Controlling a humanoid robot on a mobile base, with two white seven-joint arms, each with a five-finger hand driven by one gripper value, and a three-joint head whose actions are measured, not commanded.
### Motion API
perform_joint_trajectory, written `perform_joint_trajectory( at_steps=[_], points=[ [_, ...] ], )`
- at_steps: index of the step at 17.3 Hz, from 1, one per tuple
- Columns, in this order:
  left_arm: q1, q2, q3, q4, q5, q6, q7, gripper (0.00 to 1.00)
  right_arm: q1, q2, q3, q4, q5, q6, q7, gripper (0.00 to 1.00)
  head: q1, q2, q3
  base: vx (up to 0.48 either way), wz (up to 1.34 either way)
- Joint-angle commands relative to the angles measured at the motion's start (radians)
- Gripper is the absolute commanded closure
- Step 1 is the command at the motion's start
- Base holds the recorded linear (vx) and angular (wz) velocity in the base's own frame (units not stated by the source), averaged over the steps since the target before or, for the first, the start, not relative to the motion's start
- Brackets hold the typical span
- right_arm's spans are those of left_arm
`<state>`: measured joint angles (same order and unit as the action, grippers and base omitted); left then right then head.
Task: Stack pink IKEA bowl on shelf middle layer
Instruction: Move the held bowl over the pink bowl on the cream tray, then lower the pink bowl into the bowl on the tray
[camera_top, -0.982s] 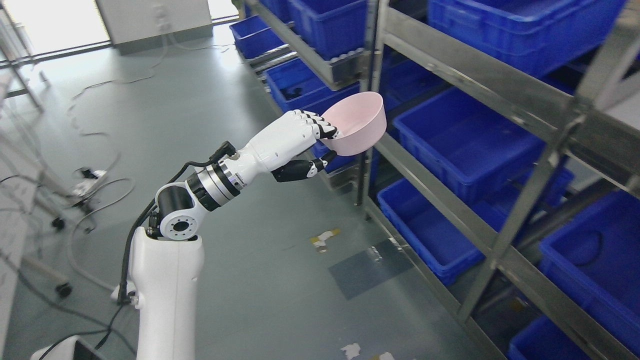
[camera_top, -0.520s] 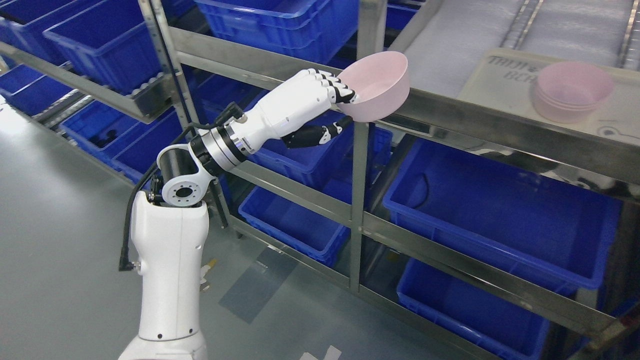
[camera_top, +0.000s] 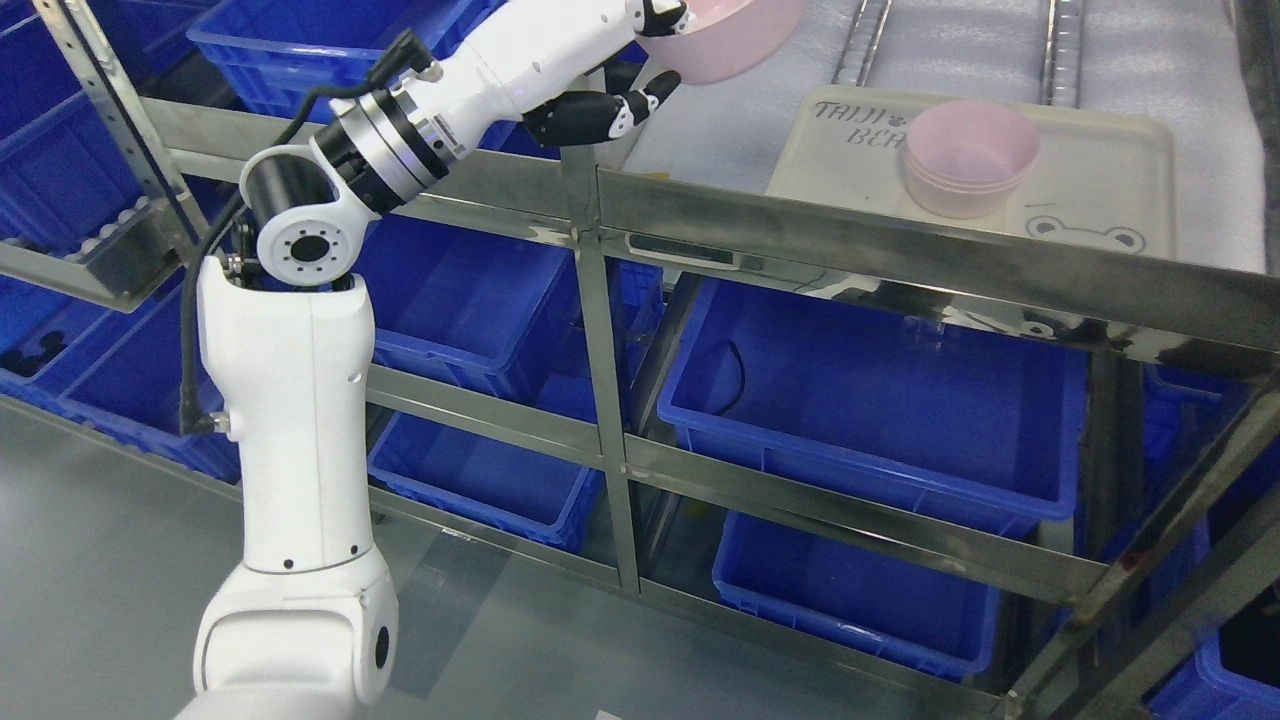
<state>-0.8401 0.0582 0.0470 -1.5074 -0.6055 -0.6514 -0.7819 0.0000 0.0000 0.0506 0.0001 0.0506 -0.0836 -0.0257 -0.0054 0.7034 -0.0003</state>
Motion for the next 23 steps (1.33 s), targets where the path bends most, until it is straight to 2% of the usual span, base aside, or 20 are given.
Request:
perform_joint_trajectory(
  at_steps=[1,3,7,9,13,19,23],
  points=[
    [-0.073,0.075,-0.129,0.203,-0.005,0.003,0.003,0.96,0.022,-0.017,0.000,-0.018,0.000,0.001,0.000,0.00,0.0000,0.000,0.000,0.072,-0.31],
    [-0.073,0.071,-0.214,0.226,-0.016,0.004,0.012,0.96,0.022,-0.017,0.000,-0.018,0.000,0.001,0.000,0.00,0.0000,0.000,0.000,0.065,-0.37],
    [-0.071,0.037,-0.295,0.249,-0.172,0.004,0.003,0.96,0.022,-0.017,0.000,-0.018,0.000,0.001,0.000,0.00,0.0000,0.000,0.000,0.103,-0.44],
    [-0.071,0.031,-0.294,0.251,-0.252,0.004,0.006,0.96,0.022,-0.017,0.000,-0.018,0.000,0.001,0.000,0.00,0.0000,0.000,0.000,0.114,-0.39],
    [-0.088,0.020,-0.291,0.262,-0.309,0.004,0.012,0.96,0.022,-0.017,0.000,-0.018,0.000,0.001,0.000,0.00,0.0000,0.000,0.000,0.113,-0.31],
    [-0.093,0.026,-0.296,0.248,-0.312,-0.002,0.012,0.96,0.022,-0.017,0.000,-0.018,0.000,0.001,0.000,0.00,0.0000,0.000,0.000,0.090,-0.14],
    [-0.082,0.070,-0.285,0.159,-0.315,-0.002,0.003,0.96,0.022,-0.017,0.000,-0.018,0.000,0.001,0.000,0.00,0.0000,0.000,0.000,0.039,-0.06]
  ],
)
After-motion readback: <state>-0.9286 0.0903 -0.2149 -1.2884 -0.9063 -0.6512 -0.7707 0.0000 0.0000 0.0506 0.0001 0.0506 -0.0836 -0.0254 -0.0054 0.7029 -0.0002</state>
